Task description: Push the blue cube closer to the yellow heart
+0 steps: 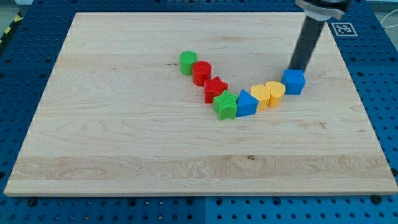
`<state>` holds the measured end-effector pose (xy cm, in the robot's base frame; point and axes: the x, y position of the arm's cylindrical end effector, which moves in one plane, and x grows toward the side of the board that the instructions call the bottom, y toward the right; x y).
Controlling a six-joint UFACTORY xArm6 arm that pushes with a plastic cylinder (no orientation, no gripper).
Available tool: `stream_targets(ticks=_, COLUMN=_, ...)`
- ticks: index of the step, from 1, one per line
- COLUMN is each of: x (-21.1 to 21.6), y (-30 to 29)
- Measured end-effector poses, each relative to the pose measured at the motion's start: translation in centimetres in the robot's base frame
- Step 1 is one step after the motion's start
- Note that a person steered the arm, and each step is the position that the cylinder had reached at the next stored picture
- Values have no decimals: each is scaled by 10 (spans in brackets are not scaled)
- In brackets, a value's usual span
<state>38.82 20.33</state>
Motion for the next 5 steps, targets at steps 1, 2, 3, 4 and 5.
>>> stream_targets(ticks=1, x=28, y=18)
stream_targets(ticks=2, x=33, y=18)
stream_targets(ticks=3, x=15, y=13)
stream_targets(ticks=4, x=7, y=-1)
stream_targets(ticks=5, x=7, y=-17)
